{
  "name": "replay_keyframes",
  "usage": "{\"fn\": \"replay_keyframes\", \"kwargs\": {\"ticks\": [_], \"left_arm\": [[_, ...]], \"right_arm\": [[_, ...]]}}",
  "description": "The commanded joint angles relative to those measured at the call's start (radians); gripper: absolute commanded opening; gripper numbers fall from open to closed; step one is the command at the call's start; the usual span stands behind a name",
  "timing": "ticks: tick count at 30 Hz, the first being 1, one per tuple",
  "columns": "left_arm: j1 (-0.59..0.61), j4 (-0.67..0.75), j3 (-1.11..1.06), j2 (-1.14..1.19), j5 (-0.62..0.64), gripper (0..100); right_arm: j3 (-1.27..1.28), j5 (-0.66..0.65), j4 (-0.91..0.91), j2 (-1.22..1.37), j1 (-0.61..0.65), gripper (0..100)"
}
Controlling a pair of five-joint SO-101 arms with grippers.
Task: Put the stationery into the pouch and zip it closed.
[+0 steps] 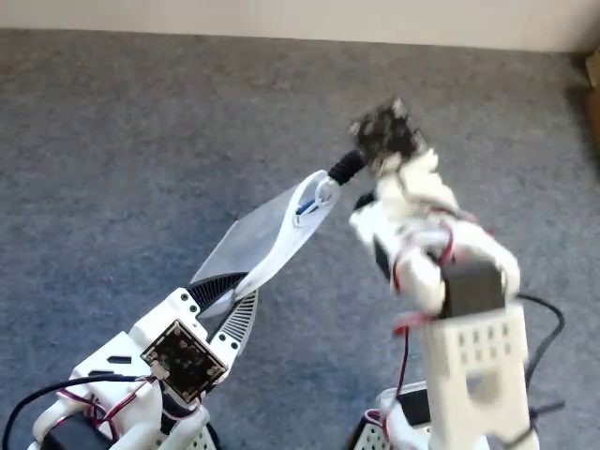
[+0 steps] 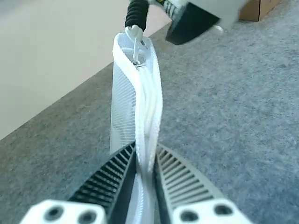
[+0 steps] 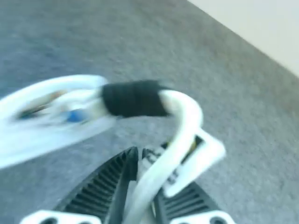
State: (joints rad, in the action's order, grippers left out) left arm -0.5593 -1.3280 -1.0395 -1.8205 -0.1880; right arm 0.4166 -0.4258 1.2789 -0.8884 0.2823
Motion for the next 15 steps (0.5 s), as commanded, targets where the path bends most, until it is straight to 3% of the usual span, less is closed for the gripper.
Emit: {"fn": "replay_keyframes", "kwargs": {"ticks": [1, 4, 15], "left_arm": [[-0.010, -0.012, 0.005, -0.007, -0.003, 13], [-0.010, -0.012, 0.019, -0.005, -0.003, 19], [-0.016, -0.005, 0.070, -0.002, -0.003, 19]], "right_arm": [[0.035, -0.017, 0.053, -0.143, 0.102, 0.5], [0.071, -0.012, 0.085, -0.220, 0.163, 0.5], [0.234, 0.044, 0.093, -0.384, 0.317, 0.5]]}}
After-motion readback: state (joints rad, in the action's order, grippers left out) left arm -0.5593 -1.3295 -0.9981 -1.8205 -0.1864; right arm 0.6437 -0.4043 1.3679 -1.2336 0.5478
